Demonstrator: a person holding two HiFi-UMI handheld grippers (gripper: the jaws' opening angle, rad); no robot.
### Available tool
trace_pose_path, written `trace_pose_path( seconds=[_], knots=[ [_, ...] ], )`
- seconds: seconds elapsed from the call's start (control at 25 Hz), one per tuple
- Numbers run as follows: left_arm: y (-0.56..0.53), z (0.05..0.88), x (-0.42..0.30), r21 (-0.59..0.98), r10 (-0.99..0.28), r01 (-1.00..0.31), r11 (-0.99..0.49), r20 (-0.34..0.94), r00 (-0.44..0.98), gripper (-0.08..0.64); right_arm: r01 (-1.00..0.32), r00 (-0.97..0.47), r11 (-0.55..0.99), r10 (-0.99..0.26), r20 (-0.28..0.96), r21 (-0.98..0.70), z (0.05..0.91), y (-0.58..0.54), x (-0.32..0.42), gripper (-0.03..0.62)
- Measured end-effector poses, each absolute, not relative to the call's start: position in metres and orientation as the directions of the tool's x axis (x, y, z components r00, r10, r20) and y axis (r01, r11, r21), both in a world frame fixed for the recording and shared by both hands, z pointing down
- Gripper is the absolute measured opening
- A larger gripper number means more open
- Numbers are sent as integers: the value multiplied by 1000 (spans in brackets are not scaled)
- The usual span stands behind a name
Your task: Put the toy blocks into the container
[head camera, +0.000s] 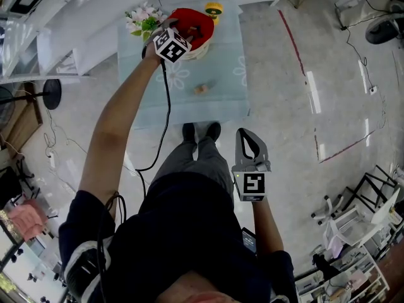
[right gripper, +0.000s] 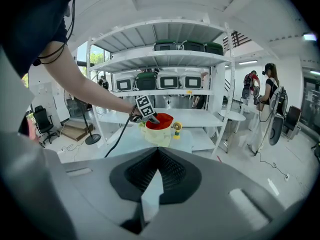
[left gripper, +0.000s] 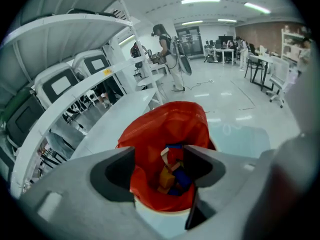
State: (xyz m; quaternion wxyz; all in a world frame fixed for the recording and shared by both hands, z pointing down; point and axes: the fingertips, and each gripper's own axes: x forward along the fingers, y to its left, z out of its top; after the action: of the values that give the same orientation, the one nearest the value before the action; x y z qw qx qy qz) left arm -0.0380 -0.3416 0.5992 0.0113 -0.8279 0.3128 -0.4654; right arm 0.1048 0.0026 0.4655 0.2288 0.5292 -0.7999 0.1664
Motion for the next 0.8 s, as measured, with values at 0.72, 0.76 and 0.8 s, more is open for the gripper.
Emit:
trace_pose_path(
  seconds=[0.72,0.76,0.8],
  knots=[
    [-303,525,-34,-298,-624,-577,-761,578,526,342,-916,-354,401,-773,526,-28,458,1,94,-3],
    [-299,520,-34,-292,-628,-582,-759,566,534,342,-916,-353,400,-775,525,-27,458,0,94,-3],
    [-294,515,-34,-287,-630,-586,-758,554,544,342,-916,-352,401,-773,527,-23,458,1,94,-3]
  ],
)
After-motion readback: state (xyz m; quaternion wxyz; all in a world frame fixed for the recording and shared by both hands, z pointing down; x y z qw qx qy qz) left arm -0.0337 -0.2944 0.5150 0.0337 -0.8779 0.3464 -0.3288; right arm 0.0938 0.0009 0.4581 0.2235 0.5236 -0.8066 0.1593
